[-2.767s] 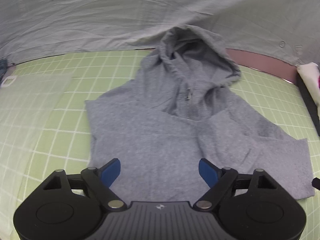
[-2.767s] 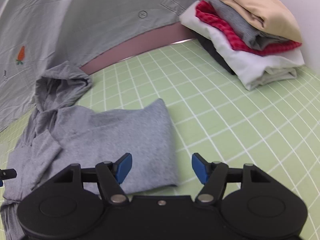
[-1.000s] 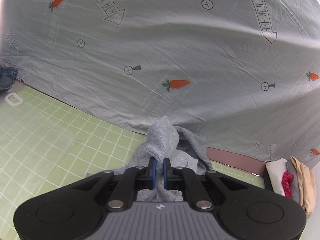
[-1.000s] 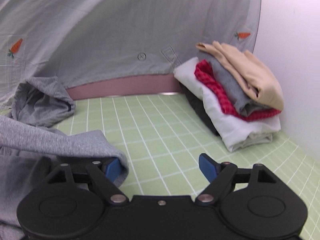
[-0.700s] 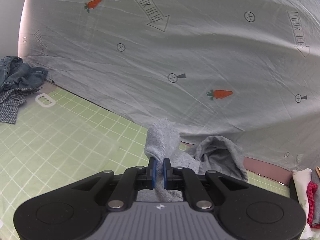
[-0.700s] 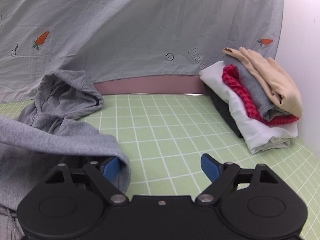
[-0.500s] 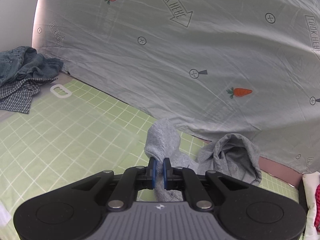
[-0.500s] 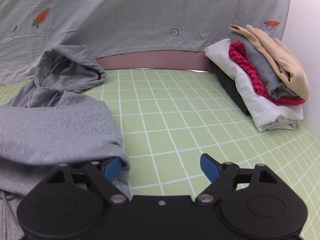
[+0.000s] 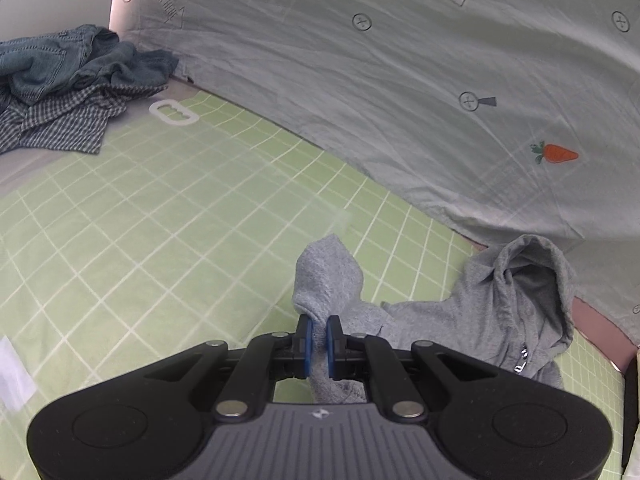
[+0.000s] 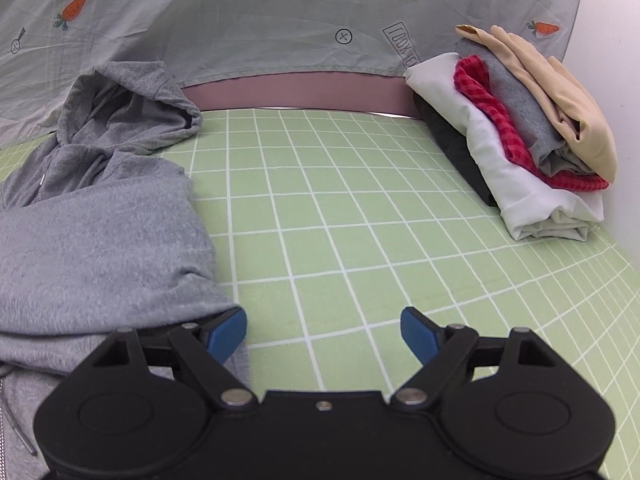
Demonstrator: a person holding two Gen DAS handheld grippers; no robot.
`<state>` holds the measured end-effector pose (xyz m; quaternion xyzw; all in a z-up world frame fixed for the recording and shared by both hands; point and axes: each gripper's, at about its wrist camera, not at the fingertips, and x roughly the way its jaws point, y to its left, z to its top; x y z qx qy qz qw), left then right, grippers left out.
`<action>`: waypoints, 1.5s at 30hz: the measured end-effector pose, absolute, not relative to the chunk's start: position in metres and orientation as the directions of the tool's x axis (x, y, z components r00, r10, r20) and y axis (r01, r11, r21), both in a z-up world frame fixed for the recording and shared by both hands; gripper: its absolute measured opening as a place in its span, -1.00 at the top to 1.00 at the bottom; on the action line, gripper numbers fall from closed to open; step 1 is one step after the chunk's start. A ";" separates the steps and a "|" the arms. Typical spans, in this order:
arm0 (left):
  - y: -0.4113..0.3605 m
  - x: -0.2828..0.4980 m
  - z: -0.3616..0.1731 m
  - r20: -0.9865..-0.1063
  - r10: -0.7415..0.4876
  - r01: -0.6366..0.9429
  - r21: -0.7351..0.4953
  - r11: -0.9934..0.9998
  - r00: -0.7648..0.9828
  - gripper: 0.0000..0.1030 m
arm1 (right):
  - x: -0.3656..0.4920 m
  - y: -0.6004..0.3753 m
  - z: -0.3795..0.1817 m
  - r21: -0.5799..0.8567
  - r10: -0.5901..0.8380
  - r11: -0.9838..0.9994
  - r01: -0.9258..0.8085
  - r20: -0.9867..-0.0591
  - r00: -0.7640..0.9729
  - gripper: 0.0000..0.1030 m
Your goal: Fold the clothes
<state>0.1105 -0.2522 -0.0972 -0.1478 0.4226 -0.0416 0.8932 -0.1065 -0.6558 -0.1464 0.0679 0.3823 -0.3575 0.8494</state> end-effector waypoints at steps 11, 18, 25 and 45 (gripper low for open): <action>-0.223 0.104 -0.109 -0.792 -0.077 -0.196 -0.242 0.950 0.606 0.68 | -0.116 -0.664 -0.151 -0.165 -0.559 0.704 0.691 -0.729 0.395 -0.64; -0.265 0.098 -0.117 -0.799 -0.175 -0.021 -0.228 0.973 0.576 0.38 | -0.110 -0.657 -0.147 -0.169 -0.549 0.726 0.667 -0.726 0.415 -0.64; -0.305 0.098 -0.136 -0.825 -0.179 0.086 -0.158 0.984 0.536 0.20 | -0.113 -0.659 -0.143 -0.167 -0.555 0.719 0.675 -0.723 0.411 -0.64; -0.283 0.105 -0.133 -0.807 -0.152 -0.062 -0.227 0.972 0.571 0.81 | -0.115 -0.663 -0.146 -0.179 -0.558 0.713 0.678 -0.730 0.394 -0.65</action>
